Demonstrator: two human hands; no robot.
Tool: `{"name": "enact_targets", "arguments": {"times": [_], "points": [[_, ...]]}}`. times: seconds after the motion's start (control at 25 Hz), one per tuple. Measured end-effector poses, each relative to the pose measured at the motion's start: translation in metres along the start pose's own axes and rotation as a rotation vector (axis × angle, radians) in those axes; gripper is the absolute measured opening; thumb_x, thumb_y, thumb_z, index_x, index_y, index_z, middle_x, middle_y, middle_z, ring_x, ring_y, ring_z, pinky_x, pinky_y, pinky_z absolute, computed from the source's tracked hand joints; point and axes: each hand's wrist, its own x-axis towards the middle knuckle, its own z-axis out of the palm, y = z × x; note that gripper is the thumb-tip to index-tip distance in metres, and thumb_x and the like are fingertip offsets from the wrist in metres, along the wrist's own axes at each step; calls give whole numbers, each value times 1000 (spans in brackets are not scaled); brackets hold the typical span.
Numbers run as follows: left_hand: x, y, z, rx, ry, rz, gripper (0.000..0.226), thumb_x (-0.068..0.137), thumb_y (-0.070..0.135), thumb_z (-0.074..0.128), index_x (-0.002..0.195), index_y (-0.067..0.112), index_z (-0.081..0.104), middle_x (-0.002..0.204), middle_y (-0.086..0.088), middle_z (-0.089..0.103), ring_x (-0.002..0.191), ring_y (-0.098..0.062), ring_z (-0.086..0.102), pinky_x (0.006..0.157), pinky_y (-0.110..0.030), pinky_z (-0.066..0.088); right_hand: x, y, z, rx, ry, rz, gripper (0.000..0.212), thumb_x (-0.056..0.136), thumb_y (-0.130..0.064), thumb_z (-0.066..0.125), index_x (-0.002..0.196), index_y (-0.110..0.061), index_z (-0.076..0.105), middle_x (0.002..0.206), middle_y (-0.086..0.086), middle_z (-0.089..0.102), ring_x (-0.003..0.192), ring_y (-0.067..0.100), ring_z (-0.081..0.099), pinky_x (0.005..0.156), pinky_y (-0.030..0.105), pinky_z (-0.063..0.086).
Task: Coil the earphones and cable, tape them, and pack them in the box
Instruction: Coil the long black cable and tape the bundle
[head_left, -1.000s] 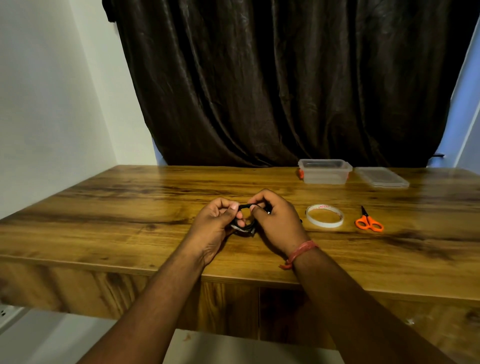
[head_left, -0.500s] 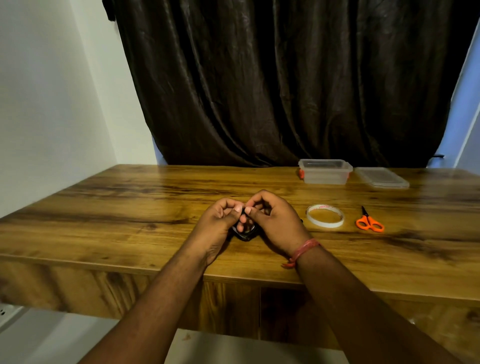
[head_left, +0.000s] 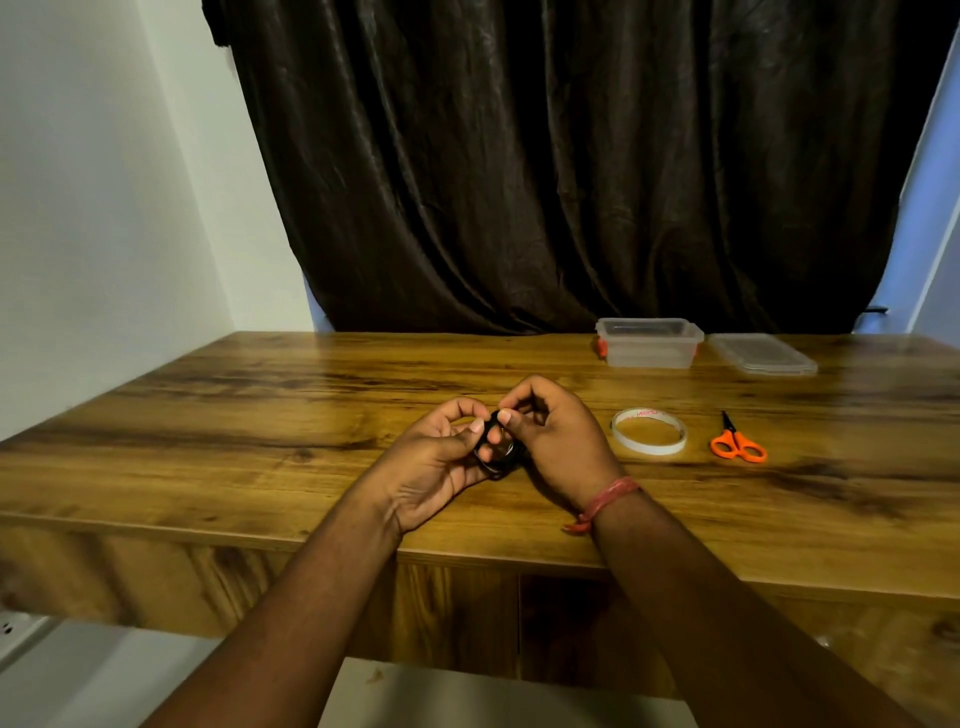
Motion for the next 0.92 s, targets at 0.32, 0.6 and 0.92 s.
{"name": "enact_targets", "arguments": {"times": [0.32, 0.6, 0.92], "points": [[-3, 4, 2, -34, -49, -56, 17, 91, 6, 49, 95, 4, 66, 82, -13, 61, 74, -21, 62, 87, -48, 54, -2, -3, -1, -11, 15, 4, 19, 92, -12, 64, 83, -29, 64, 80, -1, 66, 75, 14, 61, 69, 39, 53], [-8, 11, 9, -24, 7, -133, 26, 95, 22, 43, 96, 2, 60, 79, -11, 57, 71, -24, 65, 52, -43, 60, -6, -9, -1, -75, 12, -10, 13, 93, -12, 62, 87, -24, 64, 82, 2, 67, 73, 12, 60, 67, 35, 53], [-8, 10, 13, -58, 216, -49, 22, 103, 16, 41, 99, 0, 56, 75, -11, 56, 65, -23, 65, 47, -39, 59, -5, -9, -20, -147, 148, -57, 17, 101, -24, 50, 113, -27, 62, 115, -11, 60, 103, -3, 54, 78, 15, 45]]}}
